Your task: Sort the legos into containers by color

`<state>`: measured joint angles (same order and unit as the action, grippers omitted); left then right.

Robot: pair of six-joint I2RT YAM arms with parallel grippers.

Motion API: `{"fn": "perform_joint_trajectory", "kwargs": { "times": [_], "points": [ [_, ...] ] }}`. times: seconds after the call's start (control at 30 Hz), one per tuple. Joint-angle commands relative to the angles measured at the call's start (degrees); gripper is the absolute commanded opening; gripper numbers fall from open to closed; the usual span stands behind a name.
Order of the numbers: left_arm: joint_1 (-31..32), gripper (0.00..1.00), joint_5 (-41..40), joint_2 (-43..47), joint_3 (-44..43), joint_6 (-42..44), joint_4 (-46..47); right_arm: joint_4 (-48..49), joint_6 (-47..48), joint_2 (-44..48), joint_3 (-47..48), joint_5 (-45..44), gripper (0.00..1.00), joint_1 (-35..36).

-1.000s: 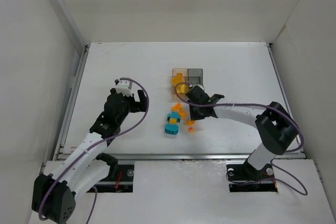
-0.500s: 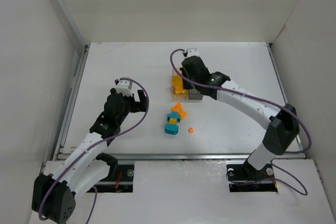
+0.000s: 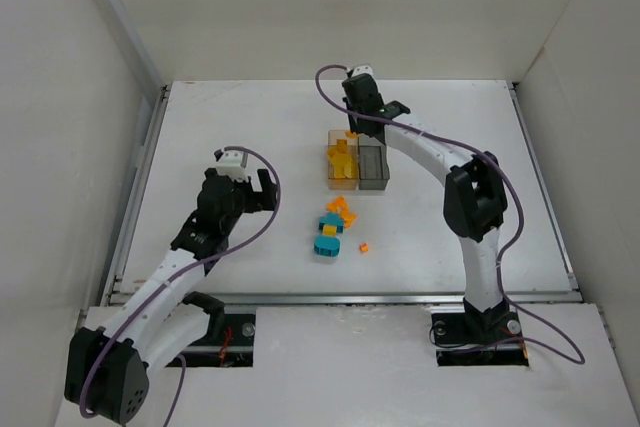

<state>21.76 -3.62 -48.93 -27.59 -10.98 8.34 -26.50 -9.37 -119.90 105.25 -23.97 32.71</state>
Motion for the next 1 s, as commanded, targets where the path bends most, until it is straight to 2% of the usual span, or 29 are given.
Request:
{"fn": "perform_joint_trajectory", "kwargs": {
  "times": [0.0,0.13,0.27,0.3,0.37,0.47,0.5,0.57,0.8,0.97],
  "points": [
    [-1.0,0.94,-1.0,-0.3,0.4,0.3,2.4,2.5,1.2,-1.4,4.8,4.0,0.00,-0.4],
    [-2.2,0.94,-1.5,-0.8,0.4,0.9,2.9,3.2,1.2,-4.1,6.3,8.2,0.00,-0.9],
    [-2.7,0.95,-2.0,-0.8,1.0,0.9,3.5,3.2,1.2,-6.0,7.4,8.8,0.00,-0.9],
    [-2.7,0.95,-2.0,-0.8,1.0,0.9,3.5,2.5,1.2,-6.1,7.4,7.9,0.07,-0.9],
    [-2.7,0.95,-2.0,-0.8,1.0,0.9,3.5,1.9,1.7,-6.1,7.4,7.9,0.12,-0.9],
    [-2.7,0.95,-2.0,-0.8,1.0,0.9,3.5,1.3,2.2,-6.1,7.4,9.5,0.34,-0.9],
    [-2.7,0.95,-2.0,-0.8,1.0,0.9,3.5,1.3,2.2,-6.1,7.4,9.5,0.47,-0.9],
    [-2.7,0.95,-2.0,-0.3,1.0,0.9,4.1,0.7,2.8,-5.5,7.4,10.3,0.58,-0.9],
    [-2.7,0.95,-2.0,-0.3,1.0,0.9,4.1,4.1,3.9,1.7,-0.6,14.9,0.59,1.6],
    [-2.7,0.95,-2.0,0.2,1.0,0.9,4.1,4.6,4.4,2.4,-4.1,20.4,0.60,3.4]
  ]
}}
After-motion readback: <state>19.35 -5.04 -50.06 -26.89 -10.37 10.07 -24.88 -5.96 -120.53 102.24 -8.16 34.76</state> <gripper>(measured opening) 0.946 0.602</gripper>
